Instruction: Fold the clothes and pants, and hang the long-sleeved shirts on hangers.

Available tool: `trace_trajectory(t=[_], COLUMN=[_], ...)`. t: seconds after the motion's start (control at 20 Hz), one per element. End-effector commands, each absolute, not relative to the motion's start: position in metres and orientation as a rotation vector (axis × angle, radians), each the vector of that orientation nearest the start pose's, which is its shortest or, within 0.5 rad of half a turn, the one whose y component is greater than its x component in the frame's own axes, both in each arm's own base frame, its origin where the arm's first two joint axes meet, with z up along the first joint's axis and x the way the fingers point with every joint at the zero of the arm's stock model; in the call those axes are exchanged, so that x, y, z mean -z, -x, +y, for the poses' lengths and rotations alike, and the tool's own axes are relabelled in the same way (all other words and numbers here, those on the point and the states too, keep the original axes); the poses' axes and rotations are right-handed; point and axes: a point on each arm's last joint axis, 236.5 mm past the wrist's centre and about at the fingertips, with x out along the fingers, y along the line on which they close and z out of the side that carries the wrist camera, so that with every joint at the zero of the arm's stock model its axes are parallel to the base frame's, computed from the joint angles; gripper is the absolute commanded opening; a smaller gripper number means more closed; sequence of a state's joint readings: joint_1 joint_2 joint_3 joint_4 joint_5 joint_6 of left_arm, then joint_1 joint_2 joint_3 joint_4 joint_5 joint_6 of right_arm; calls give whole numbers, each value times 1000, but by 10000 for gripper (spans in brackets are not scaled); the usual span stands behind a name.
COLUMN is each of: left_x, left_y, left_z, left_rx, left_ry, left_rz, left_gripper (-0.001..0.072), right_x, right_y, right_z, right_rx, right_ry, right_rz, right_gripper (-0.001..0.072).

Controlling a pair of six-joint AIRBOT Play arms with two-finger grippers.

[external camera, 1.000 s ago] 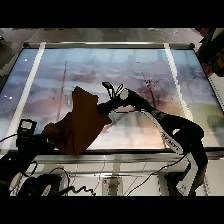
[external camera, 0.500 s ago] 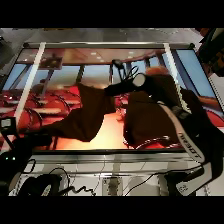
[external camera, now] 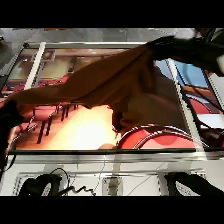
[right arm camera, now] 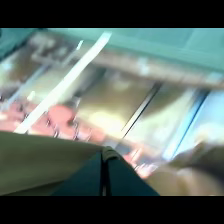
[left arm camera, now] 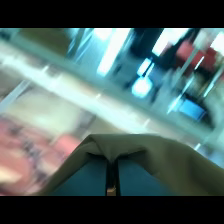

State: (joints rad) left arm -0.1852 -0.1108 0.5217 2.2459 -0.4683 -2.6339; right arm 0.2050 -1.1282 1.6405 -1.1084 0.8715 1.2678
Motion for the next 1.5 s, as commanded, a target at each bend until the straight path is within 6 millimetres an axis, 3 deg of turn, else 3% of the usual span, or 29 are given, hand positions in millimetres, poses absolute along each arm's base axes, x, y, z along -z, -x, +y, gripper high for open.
trace_trajectory(t=[0.0,0.1,0.3,0.5,0.8,0.95,1.05,1.3,1.45], left_x=[-289,-288,-277,-269,-258,-224,-200,-150,-122], left_y=[-259,-259,-268,-278,-281,-286,-290,-317,-339], left_z=[19,22,15,10,9,13,6,-22,-36], left_rx=[-33,-38,-23,-13,-32,-110,-137,-139,-132], left_ry=[641,694,773,813,806,806,837,803,785], left_rz=[-202,-202,-155,-120,-80,41,138,318,390], left_gripper=[18,19,19,20,19,20,20,20,20], right_x=[-399,-405,-386,-363,-360,-346,-321,-220,-174], right_y=[-374,-349,-319,-309,-319,-354,-390,-499,-562], right_z=[139,136,135,137,138,143,149,185,189], right_rx=[-475,-484,-520,-545,-540,-526,-519,-537,-466], right_ry=[66,86,124,145,138,116,93,-95,-224], right_rz=[186,191,294,394,396,406,451,563,517], right_gripper=[6,7,7,7,7,7,6,7,7])
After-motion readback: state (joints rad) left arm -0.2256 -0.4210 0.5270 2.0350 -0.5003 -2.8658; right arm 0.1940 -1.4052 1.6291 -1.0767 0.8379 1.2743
